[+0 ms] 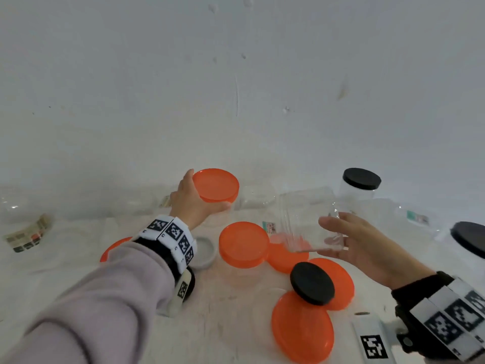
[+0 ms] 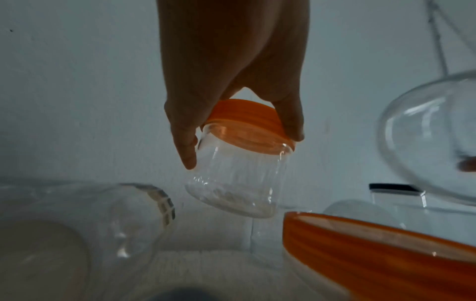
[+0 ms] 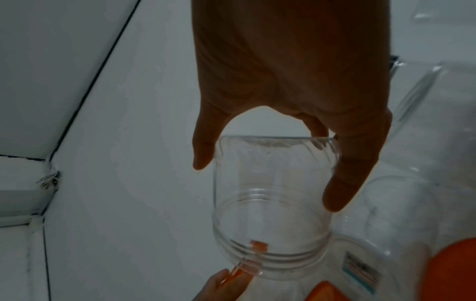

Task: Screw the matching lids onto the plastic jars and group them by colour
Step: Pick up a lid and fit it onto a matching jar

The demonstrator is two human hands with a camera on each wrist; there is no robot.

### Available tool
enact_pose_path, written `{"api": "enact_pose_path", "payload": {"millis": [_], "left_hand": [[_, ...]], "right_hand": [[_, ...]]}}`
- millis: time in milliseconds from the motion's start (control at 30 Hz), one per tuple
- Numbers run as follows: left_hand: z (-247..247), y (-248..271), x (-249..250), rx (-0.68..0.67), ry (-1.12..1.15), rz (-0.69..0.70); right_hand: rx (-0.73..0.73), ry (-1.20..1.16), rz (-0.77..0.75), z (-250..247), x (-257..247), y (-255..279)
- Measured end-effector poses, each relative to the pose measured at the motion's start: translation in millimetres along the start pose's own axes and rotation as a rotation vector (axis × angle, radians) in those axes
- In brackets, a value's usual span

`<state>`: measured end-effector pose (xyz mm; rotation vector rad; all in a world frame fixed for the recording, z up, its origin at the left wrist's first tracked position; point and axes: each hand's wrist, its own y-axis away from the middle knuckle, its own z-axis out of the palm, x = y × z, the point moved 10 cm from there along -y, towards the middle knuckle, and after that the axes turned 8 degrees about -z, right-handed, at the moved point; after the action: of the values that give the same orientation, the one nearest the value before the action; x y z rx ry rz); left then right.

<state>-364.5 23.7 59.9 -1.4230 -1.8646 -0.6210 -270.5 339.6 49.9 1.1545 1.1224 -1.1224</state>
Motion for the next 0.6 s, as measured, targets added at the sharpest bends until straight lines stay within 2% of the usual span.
{"api": "enact_pose_path", "payload": {"millis": [167, 400, 600], "left_hand": [[30.7, -21.3, -10.2, -0.034, -0.037, -0.102], [59.4, -29.6, -25.2, -0.126, -0.033, -0.222], [69.2, -26.2, -29.9, -0.164, -0.061, -0.223]], "right_hand": [[-0.111, 0.025, 0.058, -8.5, 21.5, 28.8], [-0.134, 0.058, 0.155, -17.7, 54.6, 56.3], [-0.042, 0.090, 0.097, -34.2, 65.7, 63.8]]}}
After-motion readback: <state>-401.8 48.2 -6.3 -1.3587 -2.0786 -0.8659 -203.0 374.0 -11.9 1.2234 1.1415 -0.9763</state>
